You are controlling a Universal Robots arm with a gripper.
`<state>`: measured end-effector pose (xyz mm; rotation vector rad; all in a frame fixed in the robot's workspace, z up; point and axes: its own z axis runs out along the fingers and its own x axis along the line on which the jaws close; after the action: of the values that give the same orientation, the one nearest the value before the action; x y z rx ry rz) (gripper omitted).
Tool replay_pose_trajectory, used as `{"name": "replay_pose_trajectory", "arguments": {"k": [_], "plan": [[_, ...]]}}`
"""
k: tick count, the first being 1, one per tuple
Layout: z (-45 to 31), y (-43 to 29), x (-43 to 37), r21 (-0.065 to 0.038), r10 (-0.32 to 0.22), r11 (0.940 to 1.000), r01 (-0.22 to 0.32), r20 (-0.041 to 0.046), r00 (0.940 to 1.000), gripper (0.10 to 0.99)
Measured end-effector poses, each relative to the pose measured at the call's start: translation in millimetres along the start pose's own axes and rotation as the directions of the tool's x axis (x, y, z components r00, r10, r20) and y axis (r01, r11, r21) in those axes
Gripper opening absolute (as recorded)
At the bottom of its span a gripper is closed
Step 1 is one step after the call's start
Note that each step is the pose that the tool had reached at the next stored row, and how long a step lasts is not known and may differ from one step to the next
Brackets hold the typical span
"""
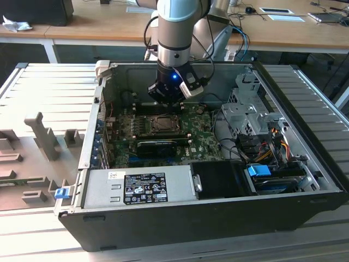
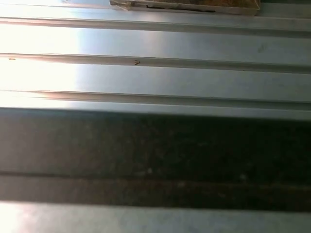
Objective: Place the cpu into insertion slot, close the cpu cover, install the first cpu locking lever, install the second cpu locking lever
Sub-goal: 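Install the first cpu locking lever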
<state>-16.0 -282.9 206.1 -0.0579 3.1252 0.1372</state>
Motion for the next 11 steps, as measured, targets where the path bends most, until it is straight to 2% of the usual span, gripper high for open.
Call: {"name": "replay_pose_trajectory", "arguments": {"k": [5,7,11], "plan": [[2.0,-0.2,-0.3,0.009,0.000,1.0000,0.000,-0.0007,1.0000,0.106],[3.3,-0.1,-0.6,0.016,0.000,0.9999,0.000,-0.0005,1.0000,0.106],[4.9,-0.5,-0.6,0.017,0.000,0.9999,0.000,-0.0010,1.0000,0.106]]}}
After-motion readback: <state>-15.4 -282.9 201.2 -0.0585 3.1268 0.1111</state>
